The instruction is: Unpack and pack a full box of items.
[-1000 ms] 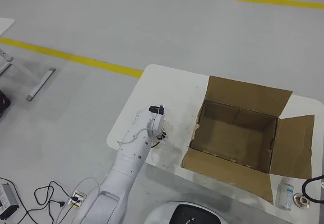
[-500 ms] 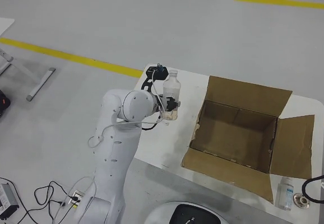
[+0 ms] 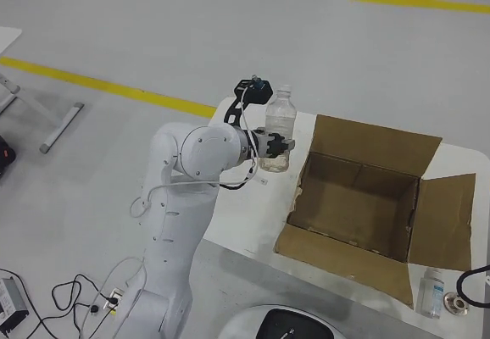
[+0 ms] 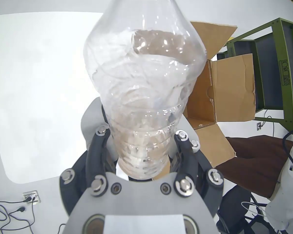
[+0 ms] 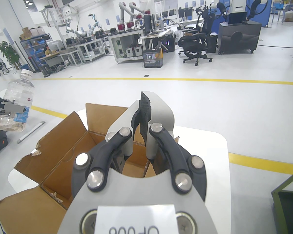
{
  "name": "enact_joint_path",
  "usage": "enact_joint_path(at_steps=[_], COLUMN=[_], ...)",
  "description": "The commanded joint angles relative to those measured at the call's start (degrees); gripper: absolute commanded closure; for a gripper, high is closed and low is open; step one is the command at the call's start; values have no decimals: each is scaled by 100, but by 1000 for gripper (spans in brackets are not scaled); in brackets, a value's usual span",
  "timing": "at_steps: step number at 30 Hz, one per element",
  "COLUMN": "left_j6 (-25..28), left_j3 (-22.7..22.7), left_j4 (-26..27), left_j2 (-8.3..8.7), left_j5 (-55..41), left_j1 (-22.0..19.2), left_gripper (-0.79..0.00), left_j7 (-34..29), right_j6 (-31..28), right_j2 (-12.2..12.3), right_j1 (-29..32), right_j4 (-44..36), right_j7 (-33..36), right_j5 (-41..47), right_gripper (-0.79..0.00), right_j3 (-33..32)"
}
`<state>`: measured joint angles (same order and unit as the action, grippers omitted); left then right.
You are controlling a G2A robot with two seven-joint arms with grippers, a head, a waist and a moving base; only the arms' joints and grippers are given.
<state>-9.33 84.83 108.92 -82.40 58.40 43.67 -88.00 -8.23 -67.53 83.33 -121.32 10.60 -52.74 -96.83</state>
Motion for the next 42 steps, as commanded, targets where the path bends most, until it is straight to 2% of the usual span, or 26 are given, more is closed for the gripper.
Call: enact_joint_path(at_steps=[1,3,5,9,13,17,20,24,25,37,40,42], left_j6=[0,-2,72,51,48,-220,-533,-707,-727,-692,-583,-698], left_j3=[0,-1,-103,-528,-1129,-1745,-2075,-2482,-2538,-2536,-2589,-2734], left_j4=[0,-8,-19,-286,-949,-1787,-2352,-2880,-2998,-2994,-3129,-3340], left_j2=[0,0,-2,-52,-137,-233,-305,-351,-360,-360,-360,-385], left_j5=[0,-20,-125,-662,-1278,-1686,-2058,-2047,-2140,-2184,-2322,-2303], left_j1=[0,24,108,-243,-777,-1176,-1329,-1341,-1336,-1280,-1174,-1199], left_gripper=[0,0,0,0,0,0,0,0,0,0,0,0], left_j7=[0,49,357,643,703,532,377,310,237,325,490,564], right_j6=[0,0,-35,-45,120,423,626,694,692,614,599,600], right_j2=[0,0,0,2,-2,-13,-21,-29,-31,-46,-49,-52], right_j1=[0,0,19,22,18,61,103,165,179,243,276,286], right_j4=[0,0,-3,-5,-5,-1,-23,-24,-24,-108,-115,-124], right_j7=[0,0,-12,-80,-174,-246,-248,-238,-237,-197,-190,-185], right_j5=[0,0,-2,-76,-152,-206,-184,-106,-99,59,63,63], right_gripper=[0,0,0,0,0,0,0,0,0,0,0,0], right_j3=[0,0,12,-26,-131,-279,-387,-475,-489,-509,-501,-503])
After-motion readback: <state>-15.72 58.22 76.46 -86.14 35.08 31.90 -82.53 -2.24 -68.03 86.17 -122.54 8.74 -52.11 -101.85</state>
